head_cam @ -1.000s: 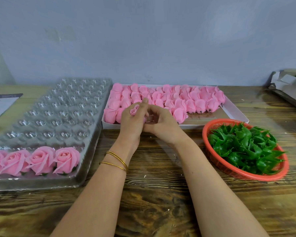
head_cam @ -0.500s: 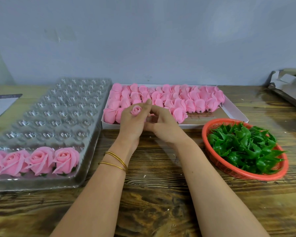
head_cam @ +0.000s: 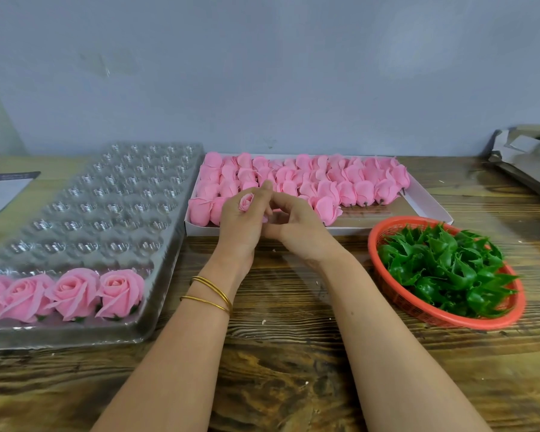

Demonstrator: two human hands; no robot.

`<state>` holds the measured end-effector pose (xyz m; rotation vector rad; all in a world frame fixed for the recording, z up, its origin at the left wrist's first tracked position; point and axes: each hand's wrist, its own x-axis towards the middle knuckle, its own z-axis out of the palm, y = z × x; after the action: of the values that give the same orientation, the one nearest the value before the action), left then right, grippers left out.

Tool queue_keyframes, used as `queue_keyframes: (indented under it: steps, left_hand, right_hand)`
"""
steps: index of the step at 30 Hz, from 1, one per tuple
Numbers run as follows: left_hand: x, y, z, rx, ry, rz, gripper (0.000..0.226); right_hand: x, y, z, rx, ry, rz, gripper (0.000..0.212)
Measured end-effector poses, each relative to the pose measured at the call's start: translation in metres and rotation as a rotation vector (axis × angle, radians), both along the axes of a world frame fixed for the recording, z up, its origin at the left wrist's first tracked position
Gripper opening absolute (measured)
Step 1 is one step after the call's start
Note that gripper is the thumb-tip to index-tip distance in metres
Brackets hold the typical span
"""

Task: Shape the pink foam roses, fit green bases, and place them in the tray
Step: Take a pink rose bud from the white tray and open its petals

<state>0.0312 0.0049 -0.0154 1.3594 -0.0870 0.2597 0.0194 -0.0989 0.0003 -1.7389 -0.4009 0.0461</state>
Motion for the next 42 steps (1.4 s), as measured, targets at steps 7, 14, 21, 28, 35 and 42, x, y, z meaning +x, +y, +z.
queue_keyframes:
  steps: [7,14,21,28,35,42]
  left_hand:
    - [0.0017,-0.0032,-0.0006,-0.029,0.016,0.014,0.04]
    - [0.0006,-0.0005,-0.0014,0.002,-0.009,-0.004,0.036]
    - [-0.0007,0.0022,-0.0014,-0.006,-0.004,-0.027,0.033]
    - [0.0009,-0.0001,-0.0003,-0.043,0.004,0.01,0.045]
    - [0.0002,-0.0004,-0.0003,-0.057,0.025,-0.007,0.043]
    - [0.0016,0.0038,-0.0035,-0.007,-0.03,-0.038,0.026]
  right_hand:
    - [0.001,0.0034,-0.0026,0.005,-0.048,-0.088,0.035]
    - [0.0021,0.0,-0.003,-0.006,-0.065,-0.051,0.025]
    - [-0.0007,-0.0008,-0.0018,0.033,0.019,0.004,0.029]
    - [-0.0043,0.0005,0.0026,0.003,0.026,-0.037,0.024]
    - [-0.0011,0.0046,-0.0014,-0.027,-0.035,-0.087,0.03]
    - [0.0006,0.003,-0.0026,-0.013,-0.044,-0.049,0.037]
